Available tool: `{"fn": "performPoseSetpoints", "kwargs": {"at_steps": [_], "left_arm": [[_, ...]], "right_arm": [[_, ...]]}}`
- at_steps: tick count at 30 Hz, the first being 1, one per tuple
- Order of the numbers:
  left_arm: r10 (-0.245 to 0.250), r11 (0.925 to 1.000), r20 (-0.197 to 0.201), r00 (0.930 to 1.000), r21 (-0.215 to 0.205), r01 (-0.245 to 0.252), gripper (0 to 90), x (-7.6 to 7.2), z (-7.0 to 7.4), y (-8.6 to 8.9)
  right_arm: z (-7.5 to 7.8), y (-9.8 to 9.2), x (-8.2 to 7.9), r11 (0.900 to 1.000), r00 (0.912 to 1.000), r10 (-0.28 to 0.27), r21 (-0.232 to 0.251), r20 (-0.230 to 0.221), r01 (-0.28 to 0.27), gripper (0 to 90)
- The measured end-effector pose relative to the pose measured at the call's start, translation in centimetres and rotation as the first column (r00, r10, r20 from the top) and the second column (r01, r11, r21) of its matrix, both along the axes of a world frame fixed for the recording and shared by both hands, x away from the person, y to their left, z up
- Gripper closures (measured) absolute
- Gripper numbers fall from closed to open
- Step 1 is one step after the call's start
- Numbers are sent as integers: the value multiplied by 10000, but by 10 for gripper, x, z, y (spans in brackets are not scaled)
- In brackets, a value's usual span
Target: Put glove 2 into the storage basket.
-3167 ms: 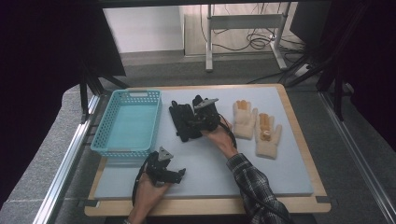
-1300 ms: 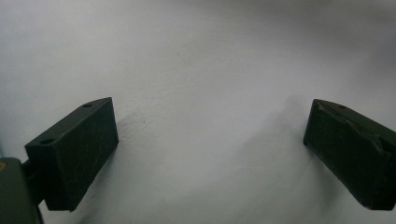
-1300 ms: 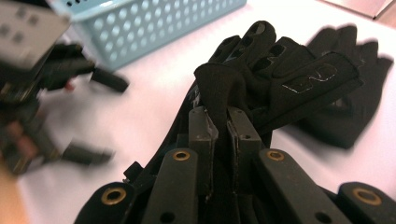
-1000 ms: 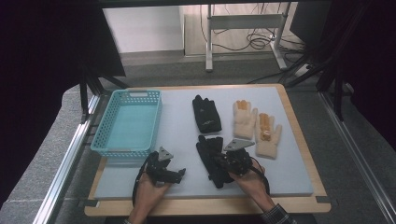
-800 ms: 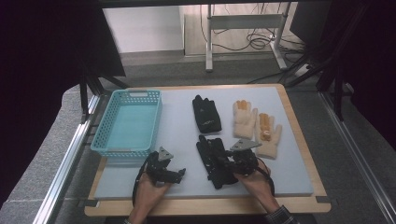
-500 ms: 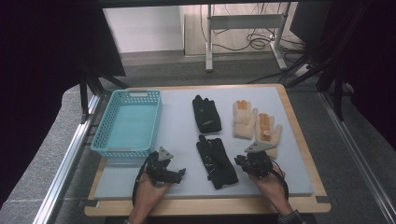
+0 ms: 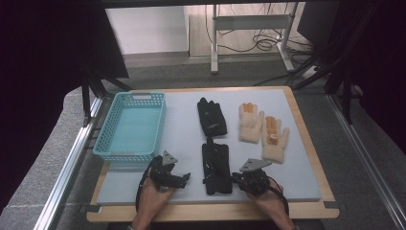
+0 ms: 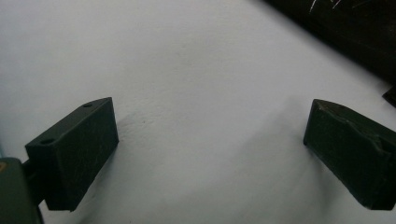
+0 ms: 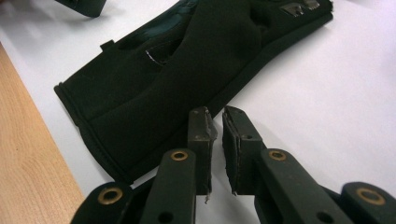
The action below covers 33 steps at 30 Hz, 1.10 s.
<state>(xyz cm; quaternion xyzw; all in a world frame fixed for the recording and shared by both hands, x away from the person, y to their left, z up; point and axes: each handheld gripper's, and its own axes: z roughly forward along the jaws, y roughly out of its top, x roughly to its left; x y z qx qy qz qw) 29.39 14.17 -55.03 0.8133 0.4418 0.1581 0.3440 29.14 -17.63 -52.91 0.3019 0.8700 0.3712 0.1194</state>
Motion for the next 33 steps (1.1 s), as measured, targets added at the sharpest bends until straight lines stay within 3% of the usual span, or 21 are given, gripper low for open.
{"fn": "performPoseSetpoints", "kwargs": {"at_steps": [5,12,13,17,18,21,25,26,28,30,31,33], "left_arm": [[-2,10000,-3,10000,1,2,33,0,0,0],[-5,10000,-5,10000,2,5,33,0,0,0],[29,10000,5,10000,-47,-29,33,0,0,0],[35,10000,5,10000,-52,-35,33,0,0,0],[-8,10000,-11,10000,2,8,33,0,0,0],[-4,10000,-11,10000,4,4,33,0,0,0],[-7,10000,-15,10000,2,7,33,0,0,0],[-10,10000,-17,10000,0,10,33,0,0,0],[-7,10000,-15,10000,2,7,33,0,0,0],[-14,10000,-18,10000,-3,14,33,0,0,0],[-23,10000,-20,10000,22,23,33,0,0,0],[-19,10000,-20,10000,18,19,33,0,0,0]], "right_arm": [[4,-8,9,9989,9995,-311,337,-95,314,730],[15,-8,28,9967,9979,-591,568,248,576,642],[19,-6,40,9963,9976,-619,621,301,600,626],[24,-4,56,9954,9972,-661,713,354,635,617],[28,-1,70,9949,9965,-722,736,424,689,602],[32,4,86,9940,9951,-838,754,527,797,584],[37,11,104,9931,9929,-987,705,663,940,591],[40,16,117,9929,9927,-981,751,706,928,663],[43,22,129,9932,9938,-892,810,664,837,712],[43,25,133,9937,9940,-859,780,680,805,727],[44,33,145,9952,9940,-816,608,734,772,746],[44,40,155,9958,9944,-780,529,717,743,746]]}}
